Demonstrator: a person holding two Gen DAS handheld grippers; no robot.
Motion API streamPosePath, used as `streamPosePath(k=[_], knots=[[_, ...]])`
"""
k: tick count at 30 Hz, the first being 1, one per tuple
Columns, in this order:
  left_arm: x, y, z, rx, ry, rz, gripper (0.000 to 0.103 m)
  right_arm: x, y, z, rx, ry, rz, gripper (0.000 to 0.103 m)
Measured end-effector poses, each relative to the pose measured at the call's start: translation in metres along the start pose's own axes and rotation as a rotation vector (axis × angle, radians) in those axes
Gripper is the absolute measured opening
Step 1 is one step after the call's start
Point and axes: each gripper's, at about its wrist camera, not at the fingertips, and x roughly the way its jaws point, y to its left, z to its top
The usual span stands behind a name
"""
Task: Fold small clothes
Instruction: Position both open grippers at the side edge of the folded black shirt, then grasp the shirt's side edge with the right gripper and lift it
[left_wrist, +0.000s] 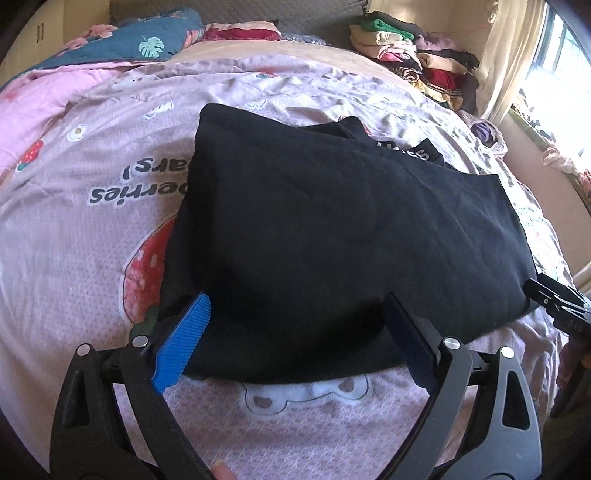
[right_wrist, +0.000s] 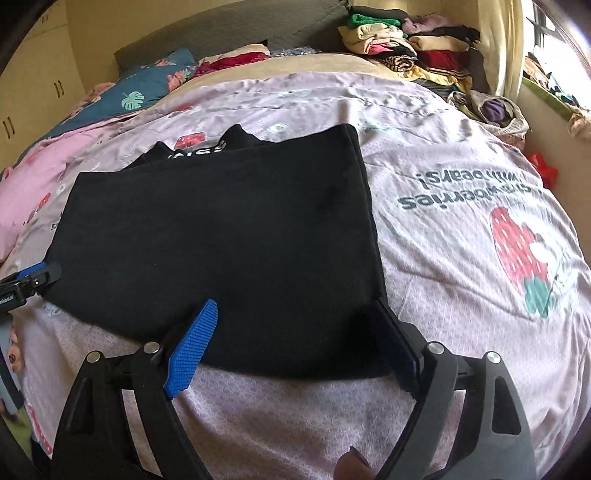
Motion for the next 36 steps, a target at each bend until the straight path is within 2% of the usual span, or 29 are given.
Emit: streamPosePath(k=[7,13,16,27,36], knots=[[-0.008,0.003,-0.006,0.014,-0.013,0.007,0.087,-0.014,0.004,-0.008,-0.012,-0.042,-0.002,0.09],[-0.019,0.013,-0.009,-0.017,-0.033,-0.003,0.089,-0.024,0.017,-0.013,-0.044,-0.073,-0.001,0.096],[-0.024,0.017,-0.011,-0.027,-0.038,0.002,0.093,-0.027,0.028,-0.015,-0.083,-0.083,-0.001,0.096],[-0.035,0.035,-0.02,-0.065,-0.047,0.017,0.093,-0.035,0.066,-0.02,-0.191,-0.122,0.008,0.097],[-0.04,0.056,-0.022,-0.102,-0.05,0.043,0.093,-0.034,0.112,-0.025,-0.298,-0.126,0.026,0.098]])
